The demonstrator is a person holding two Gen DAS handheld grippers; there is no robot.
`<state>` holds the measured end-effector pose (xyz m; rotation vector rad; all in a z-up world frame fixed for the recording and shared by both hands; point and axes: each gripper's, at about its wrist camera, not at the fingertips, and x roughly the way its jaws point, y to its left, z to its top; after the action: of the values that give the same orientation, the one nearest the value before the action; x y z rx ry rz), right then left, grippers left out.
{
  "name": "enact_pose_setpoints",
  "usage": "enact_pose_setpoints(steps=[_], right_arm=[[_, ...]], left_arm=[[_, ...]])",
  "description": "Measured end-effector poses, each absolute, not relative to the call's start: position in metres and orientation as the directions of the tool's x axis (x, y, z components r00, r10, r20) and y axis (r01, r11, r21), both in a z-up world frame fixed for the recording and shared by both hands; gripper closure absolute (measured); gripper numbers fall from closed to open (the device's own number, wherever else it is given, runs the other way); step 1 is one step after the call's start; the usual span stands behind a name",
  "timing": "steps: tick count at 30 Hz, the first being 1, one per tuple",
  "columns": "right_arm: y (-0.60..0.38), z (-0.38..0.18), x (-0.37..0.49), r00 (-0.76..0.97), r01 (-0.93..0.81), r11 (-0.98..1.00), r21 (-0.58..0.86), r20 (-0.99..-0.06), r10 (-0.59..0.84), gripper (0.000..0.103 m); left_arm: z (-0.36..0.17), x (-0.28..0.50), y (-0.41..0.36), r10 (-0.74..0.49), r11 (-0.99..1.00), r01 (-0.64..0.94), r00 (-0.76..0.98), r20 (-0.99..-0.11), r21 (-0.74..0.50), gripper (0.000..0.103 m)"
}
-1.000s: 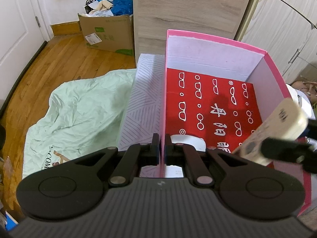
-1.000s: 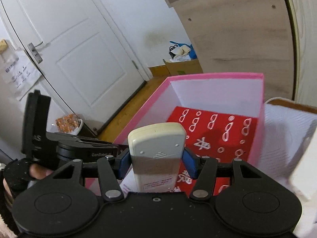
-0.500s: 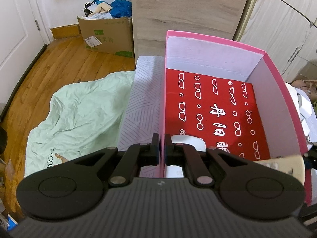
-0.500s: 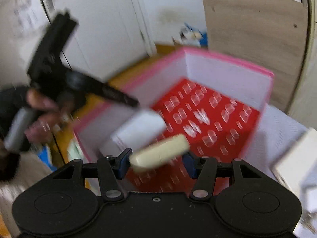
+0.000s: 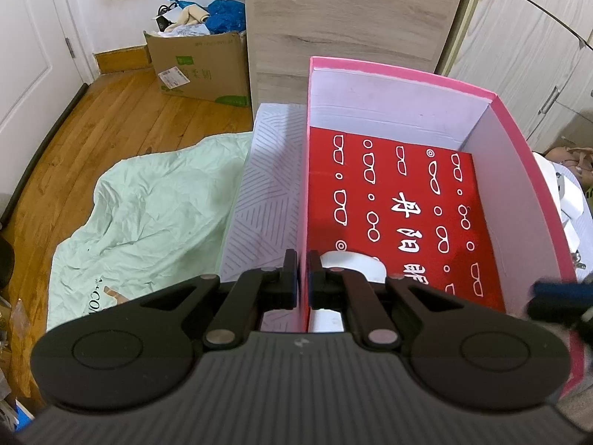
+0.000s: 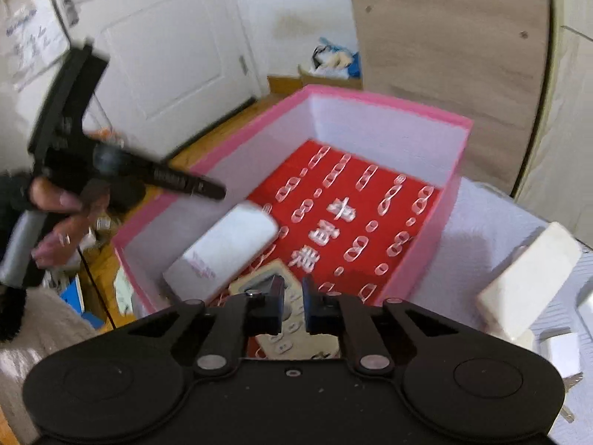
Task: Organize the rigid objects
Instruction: 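Lower the remote onto the red liner and open the right tool, then return the right tool to the table and grasp a white power bank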
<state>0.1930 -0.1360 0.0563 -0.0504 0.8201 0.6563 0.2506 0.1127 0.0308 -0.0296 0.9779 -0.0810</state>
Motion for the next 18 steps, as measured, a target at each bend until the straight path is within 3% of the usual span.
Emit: enact_pose_setpoints(steps=[3, 7, 14, 18], right_arm=[[-0.162, 0.078, 0.188, 0.533, -0.55, 0.804, 0.226, -0.646, 0.546, 0.084], [-0.194, 0.086, 0.178, 0.495, -0.555, 0.791, 0.259, -0.661, 0.564, 0.057], [-0.261, 0.037, 0.185, 0.495, -0.334, 0.85, 0.407, -0.691, 0.526, 0.05], [-0.285, 0.006, 0.197, 0.494, -0.193, 0.892, 0.41, -0.745, 0.449, 0.05]], left_arm=[[0.03, 0.25, 0.113, -0.082, 0.997, 0.058, 0.558, -0.826, -0.059, 0.099], [0.031, 0.25, 0.111, -0.071, 0.997, 0.065, 0.56, -0.826, -0.042, 0.099], [0.031, 0.25, 0.109, -0.065, 0.997, 0.072, 0.562, -0.824, -0.03, 0.099], [0.031, 0.249, 0.108, -0.064, 0.997, 0.074, 0.566, -0.822, -0.026, 0.1]])
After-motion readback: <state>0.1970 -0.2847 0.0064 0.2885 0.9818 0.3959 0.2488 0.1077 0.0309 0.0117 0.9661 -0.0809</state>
